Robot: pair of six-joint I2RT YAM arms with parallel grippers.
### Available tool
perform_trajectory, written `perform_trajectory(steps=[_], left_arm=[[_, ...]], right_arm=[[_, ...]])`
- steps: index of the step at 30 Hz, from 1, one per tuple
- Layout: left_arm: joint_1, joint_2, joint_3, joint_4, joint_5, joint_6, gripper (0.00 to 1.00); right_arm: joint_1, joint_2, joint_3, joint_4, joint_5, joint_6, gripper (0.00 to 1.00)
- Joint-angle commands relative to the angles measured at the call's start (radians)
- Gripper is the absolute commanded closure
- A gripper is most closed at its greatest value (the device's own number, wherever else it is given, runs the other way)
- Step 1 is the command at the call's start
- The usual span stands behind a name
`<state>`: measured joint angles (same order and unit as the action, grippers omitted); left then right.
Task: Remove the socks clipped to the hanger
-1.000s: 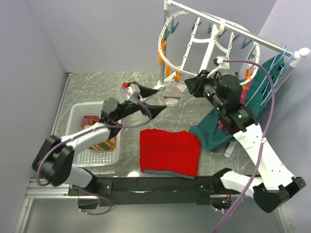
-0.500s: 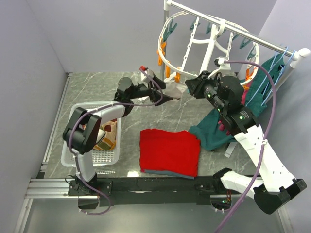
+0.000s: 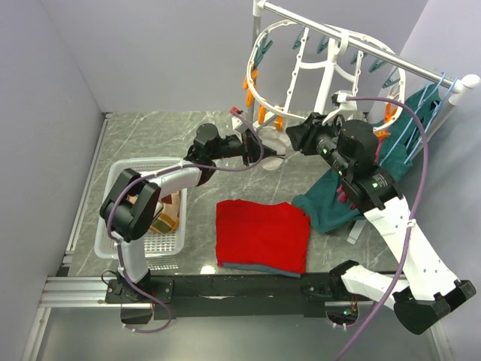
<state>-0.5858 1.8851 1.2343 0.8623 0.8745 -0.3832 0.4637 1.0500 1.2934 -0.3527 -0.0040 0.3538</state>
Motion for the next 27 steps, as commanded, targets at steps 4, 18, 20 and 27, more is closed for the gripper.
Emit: perform_trajectory(steps=[4,18,20,27], left_arm=[[-0.086,-0.165,-0.028,-0.160,-0.118,0.089,0.97],[-0.203,-0.345,-0.153,-0.168,-0.146,-0.003,0.98],[-0.212,-0.357,-0.150,-0.157,-0.128,-0.032,0.97],[-0.243,-0.383,-0.141,-0.079,-0.071,-0.186,0.96]], right_arm=[[0.013,-0.044,-0.022,-0.169,-0.056,-0.022,0.33],[0.015,-0.229,-0.069,-0.267,-0.131,0.000,0.09],[0.015,-0.243,-0.054,-0.259,-0.148,0.014,0.08],[0.013,-0.216,0.000,-0.216,-0.192,0.057,0.07]])
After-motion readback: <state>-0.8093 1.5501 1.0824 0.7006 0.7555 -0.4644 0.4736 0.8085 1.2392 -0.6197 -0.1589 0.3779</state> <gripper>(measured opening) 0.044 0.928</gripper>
